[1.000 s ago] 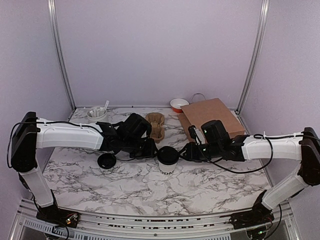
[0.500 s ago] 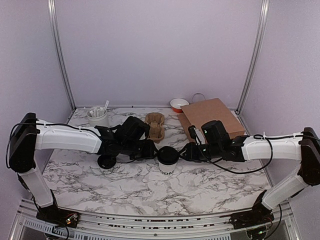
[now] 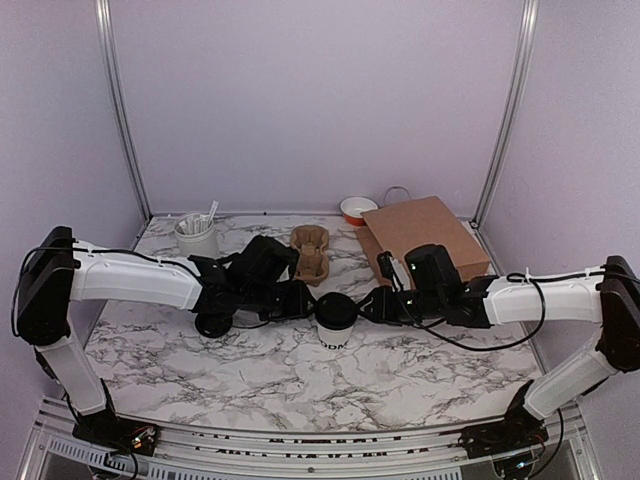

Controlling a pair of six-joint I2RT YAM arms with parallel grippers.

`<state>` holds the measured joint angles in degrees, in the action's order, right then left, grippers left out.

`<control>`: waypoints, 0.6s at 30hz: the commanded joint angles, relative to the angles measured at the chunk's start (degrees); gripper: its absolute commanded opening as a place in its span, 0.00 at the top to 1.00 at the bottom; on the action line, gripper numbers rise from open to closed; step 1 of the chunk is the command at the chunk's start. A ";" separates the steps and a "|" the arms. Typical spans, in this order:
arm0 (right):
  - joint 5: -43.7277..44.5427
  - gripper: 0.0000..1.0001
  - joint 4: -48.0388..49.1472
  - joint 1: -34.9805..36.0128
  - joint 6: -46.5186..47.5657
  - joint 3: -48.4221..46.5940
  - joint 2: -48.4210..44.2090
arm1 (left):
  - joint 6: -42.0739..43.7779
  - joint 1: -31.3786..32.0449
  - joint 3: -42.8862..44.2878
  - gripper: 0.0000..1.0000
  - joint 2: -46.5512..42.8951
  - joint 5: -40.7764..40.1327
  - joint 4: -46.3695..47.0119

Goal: Pack the takeout coffee

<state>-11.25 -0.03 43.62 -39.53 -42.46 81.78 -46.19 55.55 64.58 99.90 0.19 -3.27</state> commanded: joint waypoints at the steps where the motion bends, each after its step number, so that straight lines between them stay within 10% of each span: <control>1: 3.45 0.71 -9.70 2.04 -0.17 4.16 4.24 | 0.41 0.34 -4.02 0.68 4.27 1.05 -10.09; 18: 5.89 0.71 -13.63 0.09 5.34 -8.80 6.07 | 4.20 1.98 2.68 0.68 -1.10 -0.48 -14.08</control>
<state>-6.87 -6.44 44.38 -37.67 -48.88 84.42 -44.51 56.12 66.52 99.04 -0.54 -7.35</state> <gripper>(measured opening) 0.292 0.323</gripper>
